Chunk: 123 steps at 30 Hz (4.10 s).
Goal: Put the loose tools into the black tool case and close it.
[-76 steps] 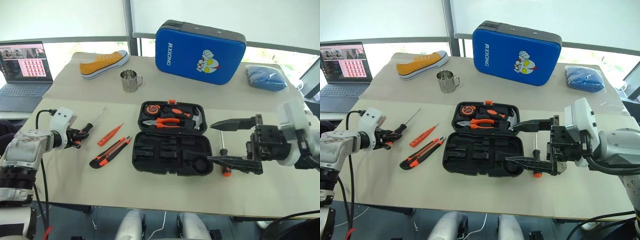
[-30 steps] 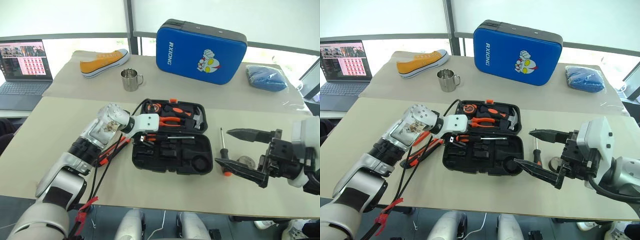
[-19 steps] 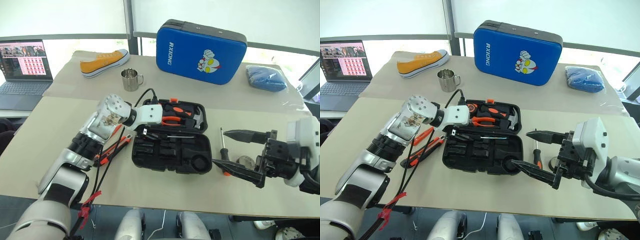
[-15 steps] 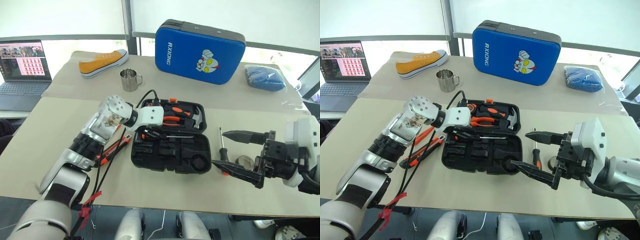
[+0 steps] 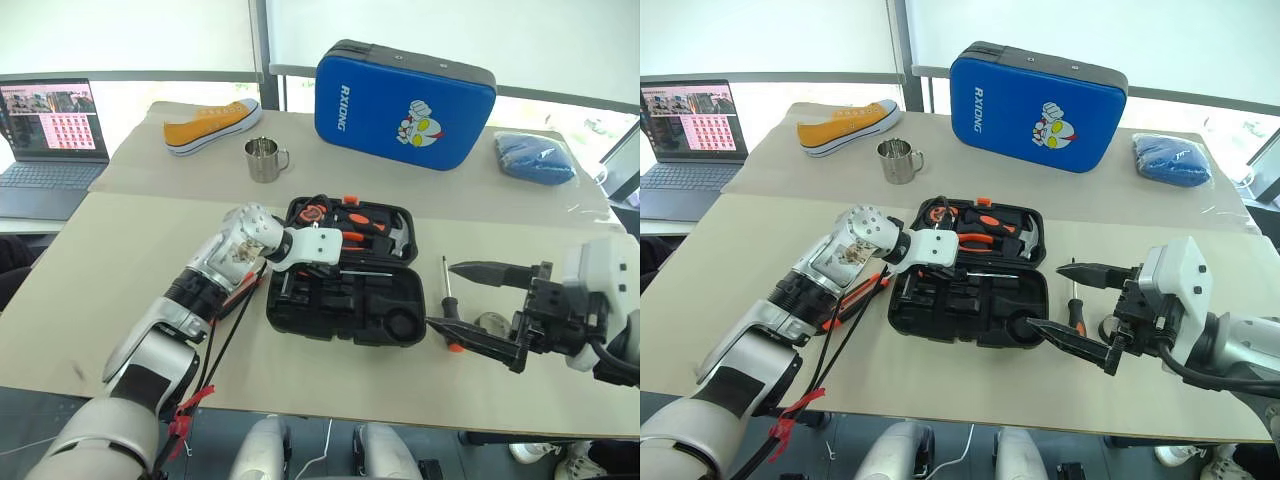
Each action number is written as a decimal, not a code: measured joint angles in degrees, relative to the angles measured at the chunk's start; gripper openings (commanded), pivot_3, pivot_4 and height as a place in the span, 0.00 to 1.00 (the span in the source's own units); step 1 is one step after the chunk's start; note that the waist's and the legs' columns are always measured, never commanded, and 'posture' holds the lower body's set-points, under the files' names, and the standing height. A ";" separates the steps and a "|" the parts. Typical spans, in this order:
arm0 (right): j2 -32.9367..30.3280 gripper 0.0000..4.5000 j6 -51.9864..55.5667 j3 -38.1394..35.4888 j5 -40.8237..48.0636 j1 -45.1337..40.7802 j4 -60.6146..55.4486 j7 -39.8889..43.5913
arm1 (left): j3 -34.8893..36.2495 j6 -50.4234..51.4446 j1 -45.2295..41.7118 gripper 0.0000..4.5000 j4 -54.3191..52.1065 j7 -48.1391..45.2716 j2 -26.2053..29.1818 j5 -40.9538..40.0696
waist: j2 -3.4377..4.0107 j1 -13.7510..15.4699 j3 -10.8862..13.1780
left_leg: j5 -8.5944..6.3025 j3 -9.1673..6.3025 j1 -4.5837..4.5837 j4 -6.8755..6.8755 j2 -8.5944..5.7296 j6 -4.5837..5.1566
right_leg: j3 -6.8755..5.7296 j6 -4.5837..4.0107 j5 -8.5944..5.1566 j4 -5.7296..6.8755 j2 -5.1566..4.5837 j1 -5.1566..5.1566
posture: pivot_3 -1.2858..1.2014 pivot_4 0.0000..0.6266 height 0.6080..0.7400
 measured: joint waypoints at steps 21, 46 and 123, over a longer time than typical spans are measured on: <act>0.62 1.00 -2.02 3.65 -9.19 1.45 2.86 0.95 | 3.30 6.45 -2.46 0.01 -1.20 -3.25 -0.72 -3.73 | 0.01 -0.46 -0.01 | 0.00 0.01 -0.02 0.03 0.02 0.00 | 0.03 0.03 0.03 0.00 0.07 -0.06 | 0.52 0.24 0.99; 3.53 1.00 -2.67 8.69 -15.34 -0.85 5.96 -0.08 | 3.42 -4.39 -3.97 0.06 10.39 0.36 -3.43 -0.30 | 0.15 -0.04 -0.14 | 0.00 0.00 0.00 0.11 0.02 0.01 | 0.04 0.05 0.05 0.01 0.06 0.01 | 0.52 0.24 0.99; 8.20 0.23 -34.22 45.59 -45.34 -42.29 52.80 22.88 | 30.74 38.35 28.27 1.00 -49.29 -8.13 34.40 -47.78 | 0.69 -1.68 0.36 | 0.02 0.01 -0.05 -0.12 0.18 -0.06 | 0.21 -0.24 -0.09 0.13 0.34 -0.36 | 0.52 0.24 0.99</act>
